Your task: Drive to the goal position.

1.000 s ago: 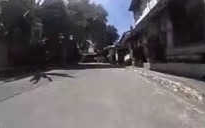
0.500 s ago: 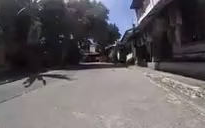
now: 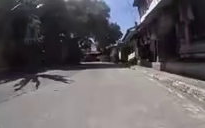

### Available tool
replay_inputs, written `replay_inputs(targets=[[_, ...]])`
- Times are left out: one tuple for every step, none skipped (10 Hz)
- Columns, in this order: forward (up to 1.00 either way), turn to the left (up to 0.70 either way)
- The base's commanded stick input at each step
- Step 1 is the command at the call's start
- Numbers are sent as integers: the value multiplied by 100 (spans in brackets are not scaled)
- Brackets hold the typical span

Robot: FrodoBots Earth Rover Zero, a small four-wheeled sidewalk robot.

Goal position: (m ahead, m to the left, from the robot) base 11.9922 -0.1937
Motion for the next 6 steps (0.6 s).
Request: replay_inputs(targets=[[85,-34],[85,-32],[85,-30],[85,-21],[85,-1],[85,0]])
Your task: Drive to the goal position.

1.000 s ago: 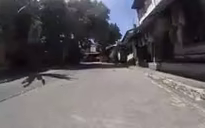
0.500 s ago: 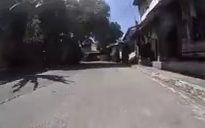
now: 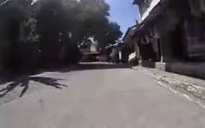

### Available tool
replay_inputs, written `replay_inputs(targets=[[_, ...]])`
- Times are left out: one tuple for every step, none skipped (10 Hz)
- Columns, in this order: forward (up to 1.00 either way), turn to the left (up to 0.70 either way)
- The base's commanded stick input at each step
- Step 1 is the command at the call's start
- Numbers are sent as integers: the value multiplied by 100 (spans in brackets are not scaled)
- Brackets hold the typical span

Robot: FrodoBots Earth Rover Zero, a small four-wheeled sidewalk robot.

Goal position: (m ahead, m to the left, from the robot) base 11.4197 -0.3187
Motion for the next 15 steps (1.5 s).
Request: replay_inputs(targets=[[85,0],[85,0],[85,0],[85,0],[85,0],[85,0],[85,0],[85,0],[85,0],[85,0],[85,0],[85,0],[85,0],[85,-12],[85,-34]])
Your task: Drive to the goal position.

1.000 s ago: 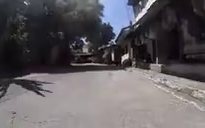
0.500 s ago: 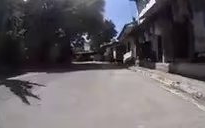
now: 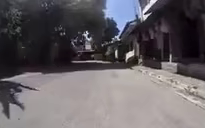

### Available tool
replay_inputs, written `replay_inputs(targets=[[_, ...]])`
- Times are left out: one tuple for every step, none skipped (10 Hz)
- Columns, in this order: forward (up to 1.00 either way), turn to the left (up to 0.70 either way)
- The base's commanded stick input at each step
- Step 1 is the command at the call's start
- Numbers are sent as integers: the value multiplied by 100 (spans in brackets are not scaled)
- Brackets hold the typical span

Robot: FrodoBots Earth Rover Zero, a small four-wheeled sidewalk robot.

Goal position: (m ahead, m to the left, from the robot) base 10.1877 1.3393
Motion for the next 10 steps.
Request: replay_inputs(targets=[[85,-34],[85,-34],[85,-34],[85,-34],[85,-34],[85,-34],[85,-34],[85,-22],[85,0],[85,0]])
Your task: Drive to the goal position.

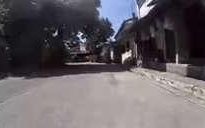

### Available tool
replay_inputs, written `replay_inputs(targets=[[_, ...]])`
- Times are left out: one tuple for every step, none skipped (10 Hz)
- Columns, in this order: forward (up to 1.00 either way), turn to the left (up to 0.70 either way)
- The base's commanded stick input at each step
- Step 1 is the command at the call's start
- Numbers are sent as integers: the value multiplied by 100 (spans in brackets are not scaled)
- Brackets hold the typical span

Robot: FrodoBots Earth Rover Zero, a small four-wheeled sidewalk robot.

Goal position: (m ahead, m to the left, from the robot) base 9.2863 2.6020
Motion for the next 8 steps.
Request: replay_inputs(targets=[[85,0],[85,0],[85,0],[85,0],[85,0],[85,0],[85,0],[85,0]])
